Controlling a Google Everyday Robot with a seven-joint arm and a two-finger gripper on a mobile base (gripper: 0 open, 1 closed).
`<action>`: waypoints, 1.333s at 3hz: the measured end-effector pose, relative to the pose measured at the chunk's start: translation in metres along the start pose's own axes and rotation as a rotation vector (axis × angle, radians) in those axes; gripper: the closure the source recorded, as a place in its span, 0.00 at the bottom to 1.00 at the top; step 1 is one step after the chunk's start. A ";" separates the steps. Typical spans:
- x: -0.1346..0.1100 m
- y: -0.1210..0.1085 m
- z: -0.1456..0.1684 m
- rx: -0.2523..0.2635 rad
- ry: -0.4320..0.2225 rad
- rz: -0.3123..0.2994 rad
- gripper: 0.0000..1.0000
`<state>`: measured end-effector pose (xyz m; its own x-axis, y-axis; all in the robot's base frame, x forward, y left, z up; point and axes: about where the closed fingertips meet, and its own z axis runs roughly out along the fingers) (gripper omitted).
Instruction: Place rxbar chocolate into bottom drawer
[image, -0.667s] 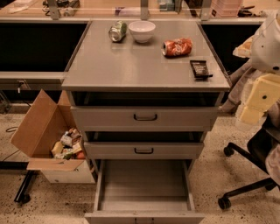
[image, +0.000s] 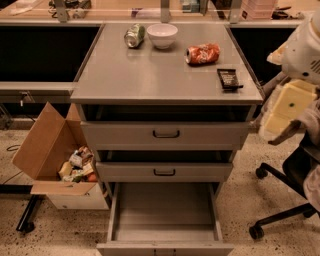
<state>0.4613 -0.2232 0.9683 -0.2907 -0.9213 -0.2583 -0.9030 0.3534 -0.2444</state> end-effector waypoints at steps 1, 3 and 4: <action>-0.001 -0.035 0.025 0.015 -0.067 0.107 0.00; -0.004 -0.070 0.054 0.011 -0.125 0.205 0.00; -0.008 -0.087 0.067 0.006 -0.139 0.267 0.00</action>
Offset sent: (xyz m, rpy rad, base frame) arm 0.1180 -0.0199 -0.0438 0.2600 -0.0325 -0.2340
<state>0.5637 -0.2357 0.9293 -0.4712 -0.7649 -0.4392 -0.7983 0.5816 -0.1565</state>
